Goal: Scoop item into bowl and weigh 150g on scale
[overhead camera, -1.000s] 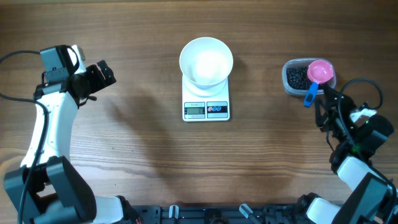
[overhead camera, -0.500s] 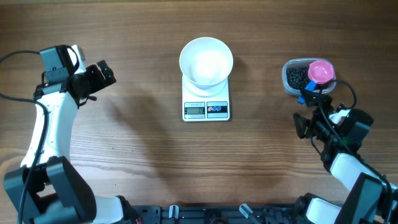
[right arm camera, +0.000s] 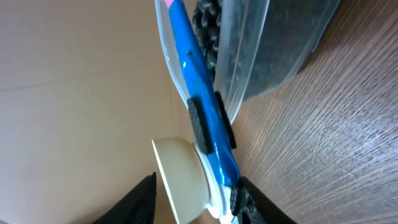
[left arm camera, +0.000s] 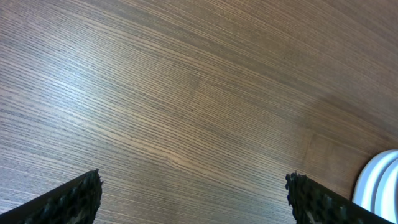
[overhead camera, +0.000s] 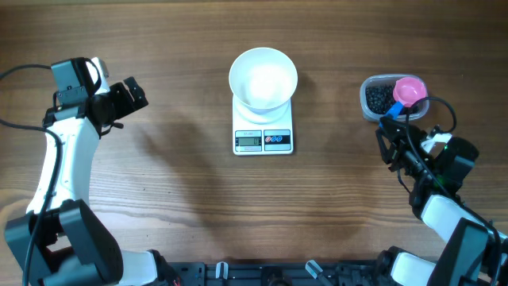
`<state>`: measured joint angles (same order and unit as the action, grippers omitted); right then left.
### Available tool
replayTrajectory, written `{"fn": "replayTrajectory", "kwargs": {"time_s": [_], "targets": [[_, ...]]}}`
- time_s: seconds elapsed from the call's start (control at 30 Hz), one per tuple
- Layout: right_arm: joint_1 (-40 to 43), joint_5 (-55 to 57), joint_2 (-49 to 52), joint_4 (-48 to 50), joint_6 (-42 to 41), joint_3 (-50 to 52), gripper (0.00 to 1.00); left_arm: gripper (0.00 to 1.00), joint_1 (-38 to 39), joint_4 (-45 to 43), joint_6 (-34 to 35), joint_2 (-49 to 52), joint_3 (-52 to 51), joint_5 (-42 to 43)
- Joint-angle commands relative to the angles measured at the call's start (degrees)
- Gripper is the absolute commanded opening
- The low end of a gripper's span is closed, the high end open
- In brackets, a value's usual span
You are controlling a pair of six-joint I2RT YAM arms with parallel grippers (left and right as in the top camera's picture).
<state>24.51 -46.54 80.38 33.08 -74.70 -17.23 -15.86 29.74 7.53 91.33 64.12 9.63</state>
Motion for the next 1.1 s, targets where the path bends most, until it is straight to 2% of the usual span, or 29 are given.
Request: {"fn": "replayTrajectory", "kwargs": {"time_s": [0.0, 0.13, 0.17, 0.23, 0.27, 0.37, 0.43, 0.53, 0.57, 0.63, 0.67, 0.7, 0.77, 0.83, 0.9, 1.03, 1.07], "targets": [[-0.3, -2.1, 0.4, 0.2, 1.2, 0.0, 0.36, 1.00, -0.1, -0.2, -1.3, -1.3, 0.1, -0.3], [-0.3, -1.7, 0.4, -0.1, 4.2, 0.0, 0.33, 1.00, -0.1, -0.2, -1.3, -1.3, 0.1, -0.3], [-0.3, -1.8, 0.4, -0.1, 4.2, 0.0, 0.29, 1.00, -0.1, -0.2, -1.3, -1.3, 0.1, -0.3], [-0.3, -2.6, 0.4, -0.1, 4.1, 0.0, 0.14, 1.00, -0.1, -0.2, -1.3, -1.3, 0.1, -0.3], [-0.3, -3.5, 0.4, 0.1, 3.7, 0.0, 0.12, 1.00, -0.1, -0.2, -1.3, -1.3, 0.1, -0.3], [-0.3, -6.4, 0.4, 3.5, 1.8, 0.0, 0.12, 1.00, -0.1, -0.2, -1.3, -1.3, 0.1, -0.3], [-0.3, -6.8, 0.4, 5.7, 0.4, 0.0, 0.08, 1.00, -0.1, -0.2, -1.3, -1.3, 0.1, -0.3], [-0.3, -8.9, 0.4, 10.4, -1.7, -0.1, 0.07, 1.00, -0.1, -0.2, -1.3, -1.3, 0.1, -0.3], [-0.3, -9.0, 0.4, 9.9, -1.4, -0.1, 0.12, 1.00, -0.1, -0.2, -1.3, -1.3, 0.1, -0.3], [-0.3, -8.8, 0.4, 6.2, 1.7, -0.1, 0.40, 1.00, -0.1, -0.2, -1.3, -1.3, 0.1, -0.3], [-0.2, -8.5, 0.4, 1.1, 5.6, 0.0, 0.51, 1.00, -0.1, -0.2, -1.3, -1.3, 0.1, -0.3], [-0.1, -6.8, 0.4, -7.5, 11.1, 0.0, 0.67, 1.00, -0.1, -0.2, -1.3, -1.3, 0.1, -0.3], [-0.2, -3.2, 0.4, -13.4, 14.7, 0.0, 0.82, 1.00, -0.1, -0.2, -1.3, -1.3, 0.1, -0.3], [-0.1, 0.6, 0.4, -11.1, 15.8, 0.0, 0.85, 1.00, -0.1, -0.2, -1.3, -1.3, 0.1, -0.3], [-0.1, 3.1, 0.4, -6.6, 15.5, 0.0, 0.82, 1.00, -0.1, -0.2, -1.3, -1.3, 0.1, -0.3], [-0.1, 5.6, 0.4, 1.2, 10.0, 0.0, 0.65, 1.00, -0.1, -0.2, -1.3, -1.3, 0.1, -0.3], [-0.1, 5.1, 0.4, 0.8, 9.7, 0.0, 0.64, 1.00, -0.1, -0.2, -1.3, -1.3, 0.1, -0.3]]}}
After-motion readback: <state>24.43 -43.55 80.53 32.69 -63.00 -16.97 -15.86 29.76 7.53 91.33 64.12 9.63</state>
